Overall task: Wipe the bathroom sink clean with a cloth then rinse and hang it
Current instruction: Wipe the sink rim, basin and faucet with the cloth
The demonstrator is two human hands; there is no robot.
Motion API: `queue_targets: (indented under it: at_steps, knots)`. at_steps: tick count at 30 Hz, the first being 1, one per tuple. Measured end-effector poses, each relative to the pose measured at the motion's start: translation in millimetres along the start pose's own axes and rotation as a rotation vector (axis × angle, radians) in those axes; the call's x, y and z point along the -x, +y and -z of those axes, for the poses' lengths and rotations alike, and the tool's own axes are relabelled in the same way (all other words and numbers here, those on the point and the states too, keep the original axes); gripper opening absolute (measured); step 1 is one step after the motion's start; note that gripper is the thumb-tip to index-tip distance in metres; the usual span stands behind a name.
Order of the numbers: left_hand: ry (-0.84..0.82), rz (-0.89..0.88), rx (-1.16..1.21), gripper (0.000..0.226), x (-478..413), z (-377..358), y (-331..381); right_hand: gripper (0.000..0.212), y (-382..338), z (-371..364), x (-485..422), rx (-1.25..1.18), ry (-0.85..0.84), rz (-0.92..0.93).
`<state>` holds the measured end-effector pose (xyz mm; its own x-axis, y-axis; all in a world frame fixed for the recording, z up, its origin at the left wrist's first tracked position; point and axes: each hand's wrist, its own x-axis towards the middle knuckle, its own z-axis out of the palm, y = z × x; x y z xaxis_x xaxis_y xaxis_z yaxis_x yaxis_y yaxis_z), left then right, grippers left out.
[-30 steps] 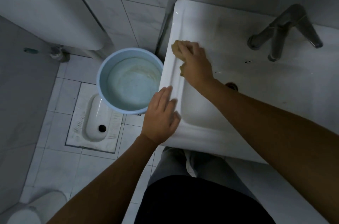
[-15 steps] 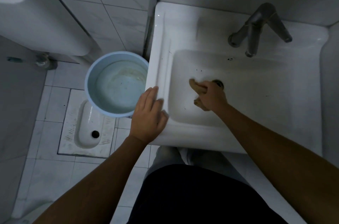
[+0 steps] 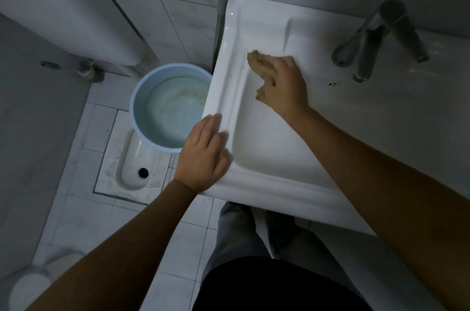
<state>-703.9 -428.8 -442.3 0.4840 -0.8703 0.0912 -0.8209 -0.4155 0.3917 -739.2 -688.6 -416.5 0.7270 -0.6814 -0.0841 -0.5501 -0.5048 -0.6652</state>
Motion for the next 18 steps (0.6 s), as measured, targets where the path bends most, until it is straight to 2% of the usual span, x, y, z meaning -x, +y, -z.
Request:
queue_targets:
  at_steps: [3,7,12,18]
  knots:
    - [0.022,-0.010,-0.009,0.034,-1,-2,-1,0.059,-14,-21,-36,0.043,-0.009,-0.002]
    - [0.030,-0.006,-0.007,0.034,-1,-1,0,0.078,-16,-57,-29,0.126,-0.036,0.051]
    - [0.019,-0.004,-0.008,0.033,-2,-1,0,0.073,-14,-66,-4,0.000,-0.090,0.106]
    - [0.015,-0.016,0.006,0.035,-1,0,0,0.076,17,-27,31,0.193,-0.265,0.426]
